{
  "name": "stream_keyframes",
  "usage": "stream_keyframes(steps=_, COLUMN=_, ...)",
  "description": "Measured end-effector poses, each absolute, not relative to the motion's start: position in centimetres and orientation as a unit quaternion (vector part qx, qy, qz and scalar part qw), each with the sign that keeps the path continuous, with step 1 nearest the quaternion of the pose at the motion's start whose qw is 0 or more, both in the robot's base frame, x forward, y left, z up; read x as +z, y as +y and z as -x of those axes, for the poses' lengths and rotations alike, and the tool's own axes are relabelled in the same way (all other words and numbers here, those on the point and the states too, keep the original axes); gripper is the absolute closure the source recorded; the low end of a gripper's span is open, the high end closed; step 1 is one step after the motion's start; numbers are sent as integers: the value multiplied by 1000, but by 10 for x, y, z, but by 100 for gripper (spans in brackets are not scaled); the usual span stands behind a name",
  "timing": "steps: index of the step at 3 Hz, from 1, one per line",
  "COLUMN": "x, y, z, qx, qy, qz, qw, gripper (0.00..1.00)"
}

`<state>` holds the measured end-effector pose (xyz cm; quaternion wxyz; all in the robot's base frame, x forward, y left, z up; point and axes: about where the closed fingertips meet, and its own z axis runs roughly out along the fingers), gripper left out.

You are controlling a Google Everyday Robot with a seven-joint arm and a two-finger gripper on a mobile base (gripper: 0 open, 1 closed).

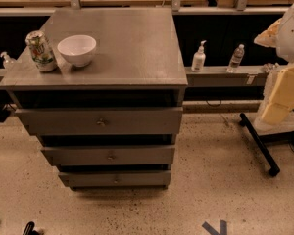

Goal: Open top drawer

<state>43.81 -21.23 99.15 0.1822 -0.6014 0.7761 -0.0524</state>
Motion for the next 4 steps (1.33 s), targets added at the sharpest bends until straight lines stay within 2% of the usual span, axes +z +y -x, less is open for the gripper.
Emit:
stream_keyframes(steps=2, x=979, y=-195, z=-441, qx=-47, qy=772, qz=604, qw=193, gripper=0)
stream_keyframes(steps=3, x=942, y=-152, z=-449, qx=-2, qy=756, qz=614, qw=229, gripper=0)
stream_keyframes(steps=4, x=939, y=-137, z=-451, qx=4, qy=750, qz=616, qw=240, gripper=0)
